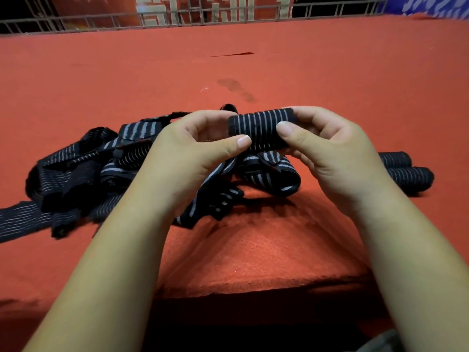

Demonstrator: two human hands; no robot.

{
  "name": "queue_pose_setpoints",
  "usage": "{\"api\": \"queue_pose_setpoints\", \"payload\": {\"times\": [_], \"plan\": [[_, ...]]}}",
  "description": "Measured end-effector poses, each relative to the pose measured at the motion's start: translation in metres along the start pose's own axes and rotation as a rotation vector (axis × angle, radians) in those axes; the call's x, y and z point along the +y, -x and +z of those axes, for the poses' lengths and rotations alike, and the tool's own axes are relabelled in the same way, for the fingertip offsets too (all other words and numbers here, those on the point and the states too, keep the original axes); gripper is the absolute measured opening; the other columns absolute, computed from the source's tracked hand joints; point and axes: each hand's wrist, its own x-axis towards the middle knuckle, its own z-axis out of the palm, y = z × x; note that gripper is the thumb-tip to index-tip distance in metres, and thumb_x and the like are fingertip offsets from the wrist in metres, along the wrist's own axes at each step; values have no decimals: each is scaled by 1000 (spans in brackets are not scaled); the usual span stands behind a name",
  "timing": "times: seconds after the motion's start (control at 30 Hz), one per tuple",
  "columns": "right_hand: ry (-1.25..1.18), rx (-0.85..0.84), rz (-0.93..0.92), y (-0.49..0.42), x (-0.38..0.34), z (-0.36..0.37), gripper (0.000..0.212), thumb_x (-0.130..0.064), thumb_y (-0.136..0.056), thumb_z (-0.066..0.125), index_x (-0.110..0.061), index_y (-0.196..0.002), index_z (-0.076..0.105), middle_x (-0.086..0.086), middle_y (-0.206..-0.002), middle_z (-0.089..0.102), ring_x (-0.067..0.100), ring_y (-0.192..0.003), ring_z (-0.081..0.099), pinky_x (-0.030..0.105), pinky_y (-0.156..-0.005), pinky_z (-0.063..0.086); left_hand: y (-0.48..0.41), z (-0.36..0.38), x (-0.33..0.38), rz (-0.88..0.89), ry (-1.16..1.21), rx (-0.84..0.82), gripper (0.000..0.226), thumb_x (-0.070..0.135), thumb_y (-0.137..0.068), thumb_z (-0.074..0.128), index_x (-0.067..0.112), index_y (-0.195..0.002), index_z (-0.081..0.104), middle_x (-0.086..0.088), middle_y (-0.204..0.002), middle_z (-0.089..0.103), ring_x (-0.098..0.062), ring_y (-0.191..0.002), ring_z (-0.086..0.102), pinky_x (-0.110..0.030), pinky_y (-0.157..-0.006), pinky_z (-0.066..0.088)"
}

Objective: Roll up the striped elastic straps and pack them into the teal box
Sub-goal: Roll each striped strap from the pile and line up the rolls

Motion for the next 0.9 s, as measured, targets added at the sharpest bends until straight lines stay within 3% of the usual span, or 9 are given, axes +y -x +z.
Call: {"api": "queue_pose_setpoints", "payload": {"times": [0.1, 0.2, 0.33, 0.43, 0.63, 0.8, 0.9], "plan": [[-3, 20, 1, -1, 1, -5, 29, -7, -99, 74, -6, -128, 72, 10, -118, 80, 28, -115, 76, 40, -100, 60, 2, 9, 3, 22, -18, 47, 33, 13, -89, 87, 20, -120, 80, 2, -111, 83, -16, -108, 79, -43, -105, 59], [8, 22, 2, -1, 3, -9, 29, -6, -100, 73, -11, -128, 73, 6, -117, 80, 23, -114, 76, 37, -99, 58, 6, 20, 6, 81, -68, 99, 34, 12, -90, 86, 22, -122, 81, 10, -108, 84, -6, -106, 79, -27, -97, 61], [62, 15, 5, -1, 6, -17, 33, -10, -99, 74, -18, -132, 72, 1, -122, 80, 21, -120, 74, 47, -110, 55, 11, 31, 8, 98, -96, 109, 36, 9, -91, 84, 24, -124, 82, 14, -104, 83, 0, -103, 77, -16, -91, 59], [164, 24, 4, 2, 8, -25, 41, -15, -100, 74, -19, -141, 69, -7, -129, 77, 12, -125, 71, 47, -115, 51, 12, 36, 9, 77, -93, 80, 34, 12, -95, 81, 27, -125, 81, 13, -102, 84, 1, -103, 77, -12, -88, 57], [250, 55, 26, 9, 4, -47, 45, -11, -103, 70, -17, -147, 63, -6, -134, 74, 5, -128, 67, 44, -118, 50, 10, 54, 5, 66, -68, 34, 36, 10, -96, 79, 25, -129, 78, 10, -114, 83, -7, -112, 77, -31, -101, 60], [271, 93, 76, 17, -5, -66, 34, -10, -104, 70, -20, -136, 65, -4, -123, 78, 5, -115, 73, 40, -114, 52, 4, 78, -5, 21, -66, 35, 46, 13, -92, 84, 31, -133, 74, 7, -117, 81, -9, -111, 77, -31, -99, 61], [329, 123, 85, 20, -11, -83, 28, -16, -102, 72, -25, -129, 71, -10, -118, 79, 6, -109, 74, 40, -110, 55, 0, 94, -6, -9, -51, 7, 41, 17, -93, 83, 32, -130, 76, 10, -117, 81, -9, -114, 76, -37, -104, 59]]}}
